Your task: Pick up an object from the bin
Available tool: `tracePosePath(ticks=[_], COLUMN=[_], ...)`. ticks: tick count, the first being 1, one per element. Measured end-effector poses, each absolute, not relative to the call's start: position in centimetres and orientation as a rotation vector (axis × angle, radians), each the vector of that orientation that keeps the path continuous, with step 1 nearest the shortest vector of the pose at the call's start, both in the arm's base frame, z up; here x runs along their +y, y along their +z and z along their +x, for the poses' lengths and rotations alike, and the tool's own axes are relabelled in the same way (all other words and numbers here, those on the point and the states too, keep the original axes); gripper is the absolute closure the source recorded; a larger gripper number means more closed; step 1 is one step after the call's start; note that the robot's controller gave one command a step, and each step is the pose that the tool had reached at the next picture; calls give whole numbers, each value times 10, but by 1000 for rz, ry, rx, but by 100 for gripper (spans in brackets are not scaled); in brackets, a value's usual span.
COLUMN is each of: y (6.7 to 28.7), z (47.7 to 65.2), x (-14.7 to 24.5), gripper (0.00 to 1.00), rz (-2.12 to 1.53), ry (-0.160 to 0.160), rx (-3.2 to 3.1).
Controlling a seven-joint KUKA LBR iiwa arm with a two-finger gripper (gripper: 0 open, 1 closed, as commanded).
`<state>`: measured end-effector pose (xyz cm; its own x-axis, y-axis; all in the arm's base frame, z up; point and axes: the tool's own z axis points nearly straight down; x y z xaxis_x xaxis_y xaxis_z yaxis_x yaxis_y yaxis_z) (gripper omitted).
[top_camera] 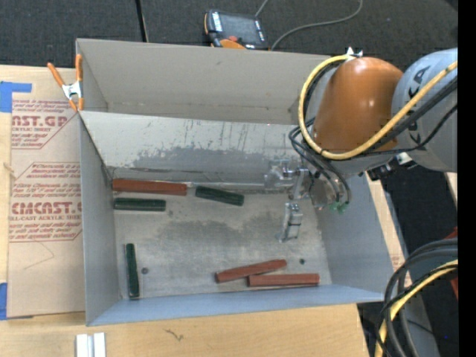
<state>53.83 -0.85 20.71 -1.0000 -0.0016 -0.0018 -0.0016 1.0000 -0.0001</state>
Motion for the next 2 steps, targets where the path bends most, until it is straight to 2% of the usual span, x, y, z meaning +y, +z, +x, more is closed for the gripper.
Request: tracePosePath(ticks=[1,2], y=[111,70], z=[493,484], x=[4,11], gripper=[0,0], rz=[-236,-276], ry=[2,1], rx=[3141,3117])
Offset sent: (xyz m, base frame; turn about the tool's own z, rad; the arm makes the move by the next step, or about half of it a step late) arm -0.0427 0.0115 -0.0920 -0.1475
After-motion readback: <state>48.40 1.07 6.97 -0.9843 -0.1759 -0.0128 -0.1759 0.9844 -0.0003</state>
